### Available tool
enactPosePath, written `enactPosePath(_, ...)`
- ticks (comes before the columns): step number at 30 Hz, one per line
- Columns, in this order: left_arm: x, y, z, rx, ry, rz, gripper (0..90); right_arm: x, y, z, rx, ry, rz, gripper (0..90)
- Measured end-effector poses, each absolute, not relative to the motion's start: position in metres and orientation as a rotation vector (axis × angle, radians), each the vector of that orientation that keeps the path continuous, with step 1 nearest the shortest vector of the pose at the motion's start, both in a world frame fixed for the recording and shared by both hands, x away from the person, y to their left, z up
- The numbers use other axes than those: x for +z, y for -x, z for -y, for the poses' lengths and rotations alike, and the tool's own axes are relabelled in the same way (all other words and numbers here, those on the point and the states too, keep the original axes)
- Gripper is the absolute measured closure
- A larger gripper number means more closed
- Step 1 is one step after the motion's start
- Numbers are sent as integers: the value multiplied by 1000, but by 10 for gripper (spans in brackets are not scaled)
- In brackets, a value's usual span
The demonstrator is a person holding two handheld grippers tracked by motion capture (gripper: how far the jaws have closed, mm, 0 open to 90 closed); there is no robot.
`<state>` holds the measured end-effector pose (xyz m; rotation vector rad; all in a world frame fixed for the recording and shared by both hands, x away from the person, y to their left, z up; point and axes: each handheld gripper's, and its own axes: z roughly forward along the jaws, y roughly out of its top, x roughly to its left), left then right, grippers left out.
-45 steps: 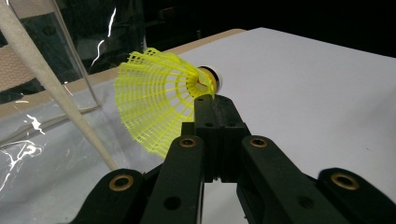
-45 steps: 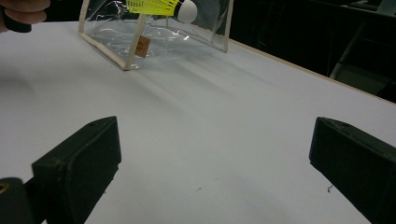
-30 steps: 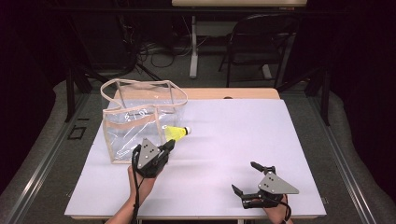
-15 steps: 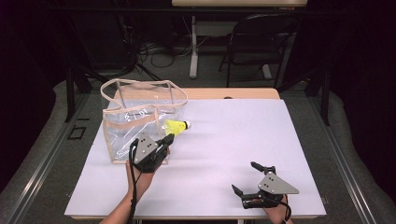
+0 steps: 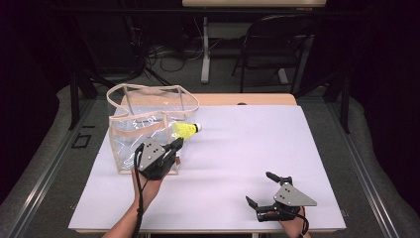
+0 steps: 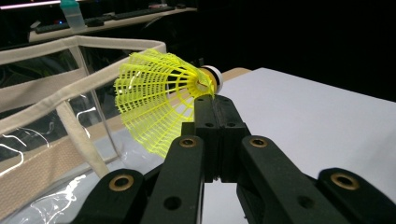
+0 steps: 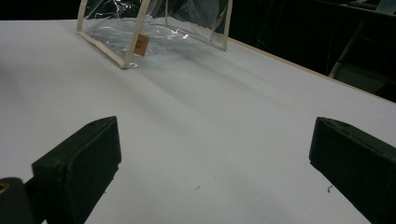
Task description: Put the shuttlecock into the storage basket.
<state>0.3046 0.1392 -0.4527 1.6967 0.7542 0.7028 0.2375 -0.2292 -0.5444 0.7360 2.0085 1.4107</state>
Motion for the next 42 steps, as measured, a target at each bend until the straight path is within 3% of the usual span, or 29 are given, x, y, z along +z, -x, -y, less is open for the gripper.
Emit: enactPosePath(42, -430, -315, -139, 725, -1685, -719, 900, -545, -238, 229, 1412, -744, -2008, 18)
